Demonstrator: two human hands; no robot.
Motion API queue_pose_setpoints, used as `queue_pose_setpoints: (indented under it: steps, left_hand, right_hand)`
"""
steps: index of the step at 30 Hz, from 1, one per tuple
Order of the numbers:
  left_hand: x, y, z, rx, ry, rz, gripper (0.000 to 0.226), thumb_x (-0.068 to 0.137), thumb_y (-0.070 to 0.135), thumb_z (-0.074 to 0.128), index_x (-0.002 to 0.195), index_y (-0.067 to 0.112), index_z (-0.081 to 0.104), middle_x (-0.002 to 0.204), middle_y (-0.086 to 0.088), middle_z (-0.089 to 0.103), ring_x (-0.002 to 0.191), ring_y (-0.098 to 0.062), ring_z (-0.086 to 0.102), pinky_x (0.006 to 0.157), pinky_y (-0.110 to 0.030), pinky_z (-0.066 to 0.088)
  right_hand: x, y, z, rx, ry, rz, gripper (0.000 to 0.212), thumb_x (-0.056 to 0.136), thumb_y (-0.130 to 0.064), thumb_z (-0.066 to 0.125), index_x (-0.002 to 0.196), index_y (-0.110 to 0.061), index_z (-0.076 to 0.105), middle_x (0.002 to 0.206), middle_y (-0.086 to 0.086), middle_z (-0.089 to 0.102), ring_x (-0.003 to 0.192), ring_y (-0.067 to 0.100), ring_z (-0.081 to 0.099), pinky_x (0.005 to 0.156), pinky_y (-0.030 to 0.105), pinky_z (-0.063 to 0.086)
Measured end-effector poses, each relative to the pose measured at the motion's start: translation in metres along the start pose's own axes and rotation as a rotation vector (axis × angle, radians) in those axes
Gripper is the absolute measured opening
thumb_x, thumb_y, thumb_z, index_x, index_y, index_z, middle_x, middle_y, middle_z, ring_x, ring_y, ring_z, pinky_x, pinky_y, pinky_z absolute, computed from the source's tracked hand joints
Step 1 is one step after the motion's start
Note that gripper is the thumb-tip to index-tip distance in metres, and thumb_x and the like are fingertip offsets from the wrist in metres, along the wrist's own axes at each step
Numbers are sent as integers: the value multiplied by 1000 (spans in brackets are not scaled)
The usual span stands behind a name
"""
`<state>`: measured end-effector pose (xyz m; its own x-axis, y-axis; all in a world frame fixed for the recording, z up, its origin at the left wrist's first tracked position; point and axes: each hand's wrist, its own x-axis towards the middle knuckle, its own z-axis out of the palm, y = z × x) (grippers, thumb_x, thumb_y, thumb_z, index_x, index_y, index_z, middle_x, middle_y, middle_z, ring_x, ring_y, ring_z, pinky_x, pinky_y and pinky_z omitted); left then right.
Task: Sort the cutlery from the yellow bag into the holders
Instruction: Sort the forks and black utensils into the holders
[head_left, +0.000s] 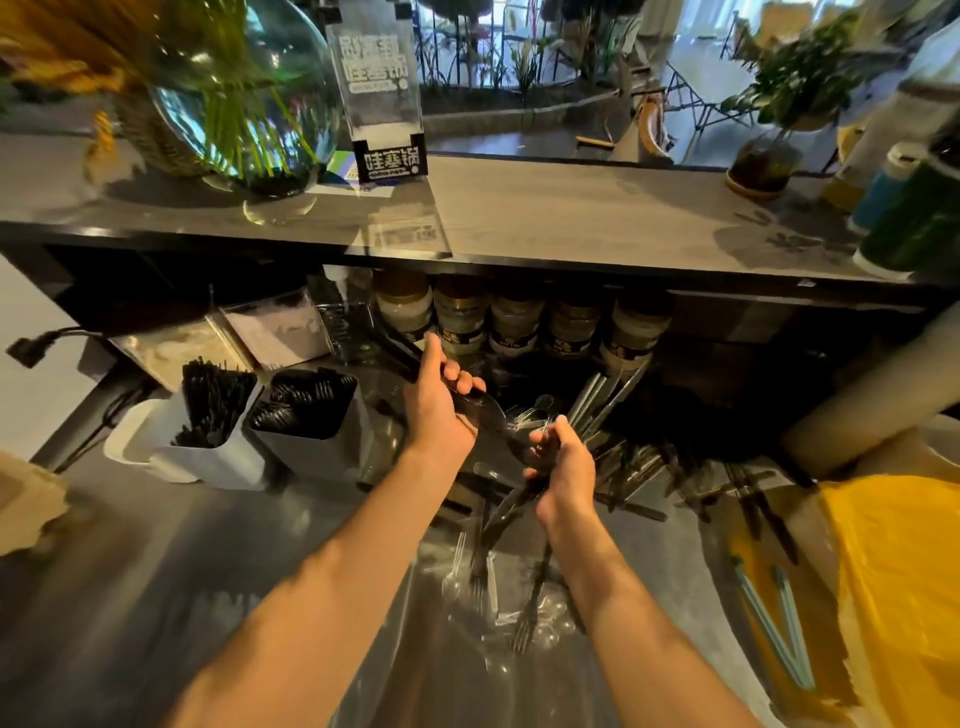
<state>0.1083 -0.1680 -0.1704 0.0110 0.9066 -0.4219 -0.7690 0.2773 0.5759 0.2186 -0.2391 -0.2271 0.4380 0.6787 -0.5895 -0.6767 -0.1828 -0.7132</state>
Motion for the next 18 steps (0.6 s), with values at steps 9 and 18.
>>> queue_pose_setpoints:
  steps: [9, 18]
  left_hand:
    - [-51, -11, -19, 45, -9, -63, 22, 95, 25, 65, 79, 16, 53, 59, 5, 44, 49, -11, 43, 56, -29, 50]
    - [-82, 53, -55, -44, 25, -54, 27, 98, 30, 61, 75, 18, 55, 52, 9, 32, 40, -7, 32, 49, -23, 41]
  right_hand:
    - [-39, 6, 28, 2, 86, -126, 21, 101, -20, 55, 82, -13, 53, 66, 0, 49, 60, 13, 46, 60, 29, 43]
    - [-83, 46, 45, -91, -42, -178, 19, 98, -31, 59, 109, -15, 63, 101, 6, 67, 95, 28, 65, 85, 43, 55]
